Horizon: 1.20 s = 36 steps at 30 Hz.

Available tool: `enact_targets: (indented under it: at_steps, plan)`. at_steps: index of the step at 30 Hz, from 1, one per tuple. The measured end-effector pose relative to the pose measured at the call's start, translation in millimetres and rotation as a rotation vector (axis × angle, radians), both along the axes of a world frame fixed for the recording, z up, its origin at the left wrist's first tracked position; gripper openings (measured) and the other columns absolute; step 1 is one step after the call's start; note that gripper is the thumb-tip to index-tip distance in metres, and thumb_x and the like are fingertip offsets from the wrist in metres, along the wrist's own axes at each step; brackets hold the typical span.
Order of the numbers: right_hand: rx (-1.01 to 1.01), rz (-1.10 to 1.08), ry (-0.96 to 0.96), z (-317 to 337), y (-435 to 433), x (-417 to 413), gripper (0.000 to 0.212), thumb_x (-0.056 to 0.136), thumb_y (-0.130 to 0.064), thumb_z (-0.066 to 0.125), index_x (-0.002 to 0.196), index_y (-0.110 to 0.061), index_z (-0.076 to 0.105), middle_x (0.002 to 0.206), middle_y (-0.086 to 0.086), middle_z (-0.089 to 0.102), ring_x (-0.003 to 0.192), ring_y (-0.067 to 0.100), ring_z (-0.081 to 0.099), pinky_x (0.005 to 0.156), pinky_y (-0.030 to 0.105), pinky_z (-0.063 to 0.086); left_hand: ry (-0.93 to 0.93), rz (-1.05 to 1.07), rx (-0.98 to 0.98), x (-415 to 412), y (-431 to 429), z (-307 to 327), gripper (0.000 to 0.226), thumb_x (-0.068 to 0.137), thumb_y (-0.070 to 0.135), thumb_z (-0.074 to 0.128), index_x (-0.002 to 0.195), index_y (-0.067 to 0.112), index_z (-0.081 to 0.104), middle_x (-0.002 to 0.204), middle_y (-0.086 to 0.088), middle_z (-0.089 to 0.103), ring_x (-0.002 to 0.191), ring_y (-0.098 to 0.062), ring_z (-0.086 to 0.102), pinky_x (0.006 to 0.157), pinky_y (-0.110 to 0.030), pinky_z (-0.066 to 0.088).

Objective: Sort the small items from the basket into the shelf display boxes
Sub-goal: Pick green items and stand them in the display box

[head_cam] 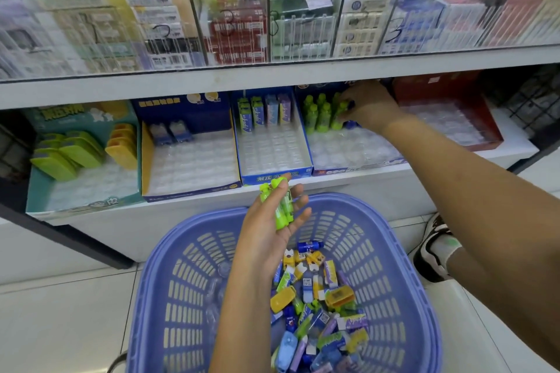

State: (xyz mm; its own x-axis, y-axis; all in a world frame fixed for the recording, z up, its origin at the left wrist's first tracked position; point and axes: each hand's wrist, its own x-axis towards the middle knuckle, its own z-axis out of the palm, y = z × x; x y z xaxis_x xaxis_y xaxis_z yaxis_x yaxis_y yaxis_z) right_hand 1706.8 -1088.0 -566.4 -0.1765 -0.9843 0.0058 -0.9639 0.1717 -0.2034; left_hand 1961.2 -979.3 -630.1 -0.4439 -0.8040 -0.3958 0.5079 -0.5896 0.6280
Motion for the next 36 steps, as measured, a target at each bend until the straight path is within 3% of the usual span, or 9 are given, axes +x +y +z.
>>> enact_targets:
  at_steps: [9, 12, 16, 20, 24, 27, 31, 33, 36]
  plan:
    - [0.1, -0.06, 0.096, 4.0, -6.3, 11.1, 0.036, 0.077, -0.013, 0.073, 0.111, -0.006, 0.065, 0.114, 0.014, 0.063, 0.105, 0.03, 0.058, 0.078, 0.029, 0.049, 0.064, 0.014, 0.06, -2.7, 5.8, 8.2, 0.05, 0.078, 0.036, 0.061, 0.115, 0.003, 0.063, 0.106, -0.018, 0.07, 0.098, -0.028, 0.069, 0.07, -0.035, 0.058]
    - [-0.055, -0.048, 0.204, 3.7, 11.5, 24.4, 0.04, 0.079, -0.015, 0.069, 0.117, -0.006, 0.059, 0.119, 0.017, 0.058, 0.112, 0.034, 0.052, 0.088, 0.037, 0.047, 0.11, 0.03, 0.079, 0.1, 7.4, 10.9, 0.047, 0.081, 0.033, 0.059, 0.118, 0.003, 0.062, 0.112, -0.019, 0.069, 0.105, -0.03, 0.066, 0.073, -0.038, 0.059]
    - [-0.294, -0.039, -0.327, -8.5, 70.2, 65.1, 0.01, 0.083, -0.016, 0.067, 0.09, -0.008, 0.067, 0.087, 0.009, 0.068, 0.076, 0.015, 0.059, 0.066, 0.023, 0.042, 0.097, 0.072, 0.062, 2.7, 5.9, 9.8, 0.038, 0.092, 0.032, 0.051, 0.121, 0.009, 0.061, 0.116, -0.012, 0.068, 0.11, -0.026, 0.064, 0.082, -0.04, 0.057]
    - [-0.051, -0.027, -1.066, -26.7, 134.0, 126.1, 0.007, 0.082, -0.026, 0.07, 0.083, -0.018, 0.07, 0.076, -0.001, 0.07, 0.066, 0.002, 0.061, 0.059, 0.013, 0.046, 0.087, 0.147, 0.011, -2.0, 7.2, 10.3, 0.038, 0.092, 0.032, 0.051, 0.124, 0.013, 0.06, 0.115, -0.005, 0.069, 0.111, -0.022, 0.063, 0.08, -0.036, 0.056]
    - [-0.026, -0.139, -1.23, -44.1, 147.8, 151.7, 0.017, 0.086, -0.023, 0.066, 0.1, -0.013, 0.068, 0.098, 0.009, 0.07, 0.085, 0.014, 0.063, 0.077, 0.028, 0.052, 0.036, 0.151, -0.063, -3.6, 11.2, 10.6, 0.049, 0.079, 0.035, 0.059, 0.123, 0.012, 0.061, 0.111, -0.004, 0.07, 0.108, -0.021, 0.064, 0.082, -0.031, 0.055]
    - [-0.104, -0.187, -1.364, -42.3, 145.3, 152.6, 0.021, 0.089, -0.019, 0.061, 0.101, -0.003, 0.056, 0.089, 0.014, 0.067, 0.078, 0.015, 0.066, 0.075, 0.029, 0.056, -0.024, 0.173, -0.117, -2.3, 8.9, 9.2, 0.041, 0.084, 0.032, 0.058, 0.12, 0.012, 0.063, 0.115, -0.006, 0.068, 0.106, -0.017, 0.064, 0.083, -0.029, 0.054]
    - [-0.383, -0.245, -1.124, -22.4, 123.0, 112.0, 0.031, 0.08, -0.026, 0.072, 0.094, -0.002, 0.059, 0.069, 0.005, 0.06, 0.056, 0.006, 0.052, 0.056, 0.017, 0.043, -0.1, 0.163, -0.142, 4.3, 6.0, 5.1, 0.03, 0.092, 0.036, 0.054, 0.111, 0.017, 0.066, 0.1, 0.001, 0.072, 0.091, -0.01, 0.069, 0.072, -0.027, 0.057]
    - [-0.471, -0.267, -0.931, -10.9, 102.9, 85.5, 0.035, 0.075, -0.027, 0.078, 0.096, -0.004, 0.063, 0.073, 0.006, 0.057, 0.062, 0.009, 0.05, 0.057, 0.017, 0.04, -0.109, 0.159, -0.117, 8.5, 5.7, 5.8, 0.032, 0.091, 0.04, 0.054, 0.106, 0.014, 0.066, 0.07, 0.002, 0.063, 0.057, -0.006, 0.059, 0.047, -0.018, 0.047]
    - [-0.486, -0.247, -0.74, -7.8, 70.6, 58.3, 0.035, 0.076, -0.022, 0.078, 0.105, -0.004, 0.067, 0.088, 0.009, 0.063, 0.076, 0.016, 0.057, 0.057, 0.012, 0.041, -0.112, 0.108, -0.091, 8.9, 5.4, 6.3, 0.036, 0.092, 0.045, 0.05, 0.097, 0.013, 0.063, 0.055, 0.005, 0.045, 0.041, -0.005, 0.035, 0.033, -0.016, 0.027]
